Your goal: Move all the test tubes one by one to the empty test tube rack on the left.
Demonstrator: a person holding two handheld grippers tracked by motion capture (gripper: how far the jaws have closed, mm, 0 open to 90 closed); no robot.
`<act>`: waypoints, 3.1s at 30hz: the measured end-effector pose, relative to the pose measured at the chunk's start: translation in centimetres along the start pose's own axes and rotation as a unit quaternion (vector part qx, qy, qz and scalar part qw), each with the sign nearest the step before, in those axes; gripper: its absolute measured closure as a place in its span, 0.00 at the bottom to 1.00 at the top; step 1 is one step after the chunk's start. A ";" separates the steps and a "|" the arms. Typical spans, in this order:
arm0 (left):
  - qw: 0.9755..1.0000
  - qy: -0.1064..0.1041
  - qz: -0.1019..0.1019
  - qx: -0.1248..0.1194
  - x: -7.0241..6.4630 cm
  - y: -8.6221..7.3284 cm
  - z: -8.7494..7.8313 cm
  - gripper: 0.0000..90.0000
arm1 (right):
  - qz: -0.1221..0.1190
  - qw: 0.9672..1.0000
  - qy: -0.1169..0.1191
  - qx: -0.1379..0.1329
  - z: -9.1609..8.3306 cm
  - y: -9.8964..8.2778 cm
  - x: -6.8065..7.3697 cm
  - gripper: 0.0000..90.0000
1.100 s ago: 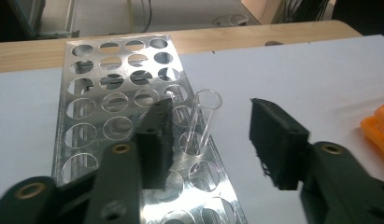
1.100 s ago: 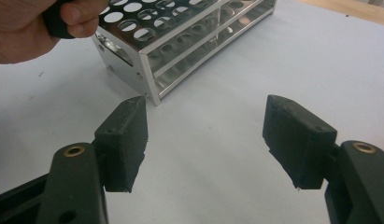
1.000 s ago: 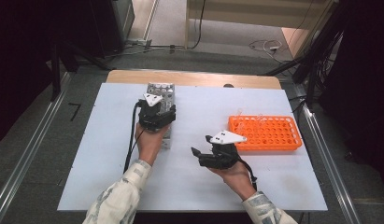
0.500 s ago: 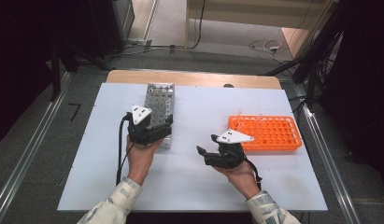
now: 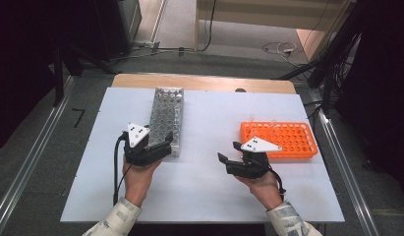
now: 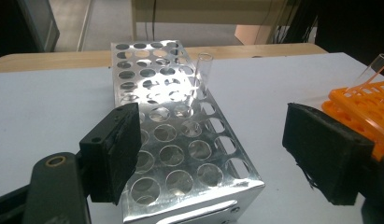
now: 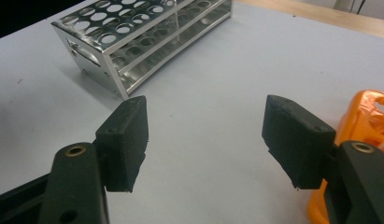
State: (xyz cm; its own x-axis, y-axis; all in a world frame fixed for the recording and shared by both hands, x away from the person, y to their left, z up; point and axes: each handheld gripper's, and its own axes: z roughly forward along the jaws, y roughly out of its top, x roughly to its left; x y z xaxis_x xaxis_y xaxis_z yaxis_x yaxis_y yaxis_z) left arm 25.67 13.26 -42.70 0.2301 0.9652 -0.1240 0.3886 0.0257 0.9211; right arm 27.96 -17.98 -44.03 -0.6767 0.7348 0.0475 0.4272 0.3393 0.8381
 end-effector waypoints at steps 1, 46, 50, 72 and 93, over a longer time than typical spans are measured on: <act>1.000 -0.001 0.002 0.002 0.0 -0.1 -0.1 0.22 | 0.000 1.000 -0.002 0.000 -0.2 -0.1 -0.1 0.33; 1.000 -0.001 -0.019 0.021 1.5 -2.0 -1.9 0.22 | 0.046 0.995 -0.092 0.002 -2.7 -2.8 -6.0 0.34; 1.000 -0.001 -0.020 0.021 1.6 -2.0 -1.9 0.22 | 0.046 0.994 -0.097 0.001 -2.5 -2.8 -6.2 0.35; 0.999 -0.002 -0.022 0.023 1.6 -2.0 -1.8 0.22 | 0.046 0.993 -0.109 -0.002 -1.4 -2.6 -6.6 0.40; 0.999 -0.004 -0.023 0.024 1.6 -2.1 -1.8 0.22 | 0.049 0.992 -0.113 -0.005 -0.4 -2.4 -6.9 0.54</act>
State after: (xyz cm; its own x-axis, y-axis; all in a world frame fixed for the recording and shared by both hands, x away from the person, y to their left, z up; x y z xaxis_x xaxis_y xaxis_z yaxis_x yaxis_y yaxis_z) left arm 23.66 15.17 -44.14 0.2185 0.9613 -0.1680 0.4415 0.0562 0.8955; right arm 31.38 -24.14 -46.09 -0.4800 0.8772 0.0078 0.4780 0.2541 0.8408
